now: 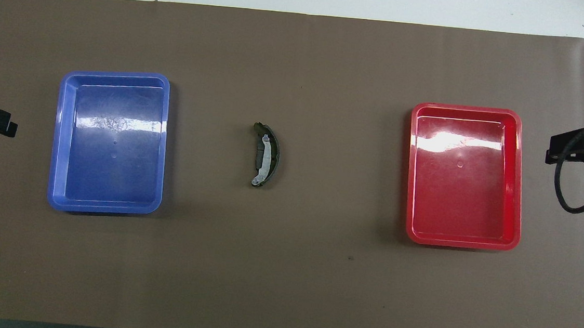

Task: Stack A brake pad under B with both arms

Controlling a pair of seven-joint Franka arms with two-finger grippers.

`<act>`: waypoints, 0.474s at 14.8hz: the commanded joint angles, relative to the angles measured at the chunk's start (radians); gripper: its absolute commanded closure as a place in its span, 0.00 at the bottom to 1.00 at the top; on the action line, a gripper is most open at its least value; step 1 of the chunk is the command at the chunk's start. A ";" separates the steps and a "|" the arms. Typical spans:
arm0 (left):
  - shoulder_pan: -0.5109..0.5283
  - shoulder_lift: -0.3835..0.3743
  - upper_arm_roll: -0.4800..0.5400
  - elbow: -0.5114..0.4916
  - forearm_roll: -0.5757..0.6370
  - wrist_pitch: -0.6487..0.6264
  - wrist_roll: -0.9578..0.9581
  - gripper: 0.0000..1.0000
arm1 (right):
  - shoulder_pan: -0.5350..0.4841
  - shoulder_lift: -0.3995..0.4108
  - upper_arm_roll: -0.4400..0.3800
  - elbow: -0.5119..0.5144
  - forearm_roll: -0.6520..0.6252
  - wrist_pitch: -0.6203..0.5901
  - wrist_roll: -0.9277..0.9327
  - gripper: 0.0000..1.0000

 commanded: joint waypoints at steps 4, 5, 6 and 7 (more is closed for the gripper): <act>0.009 -0.016 -0.007 -0.008 -0.002 -0.015 0.011 0.01 | -0.004 0.011 -0.010 0.031 0.024 -0.067 -0.030 0.01; 0.009 -0.016 -0.007 -0.008 -0.002 -0.015 0.009 0.01 | -0.004 0.006 -0.010 0.025 0.024 -0.073 -0.035 0.01; 0.009 -0.016 -0.007 -0.008 -0.002 -0.015 0.009 0.01 | -0.003 0.006 -0.008 0.024 0.024 -0.069 -0.033 0.01; 0.009 -0.016 -0.007 -0.008 -0.002 -0.015 0.011 0.01 | -0.001 0.004 -0.005 0.024 0.022 -0.064 -0.033 0.01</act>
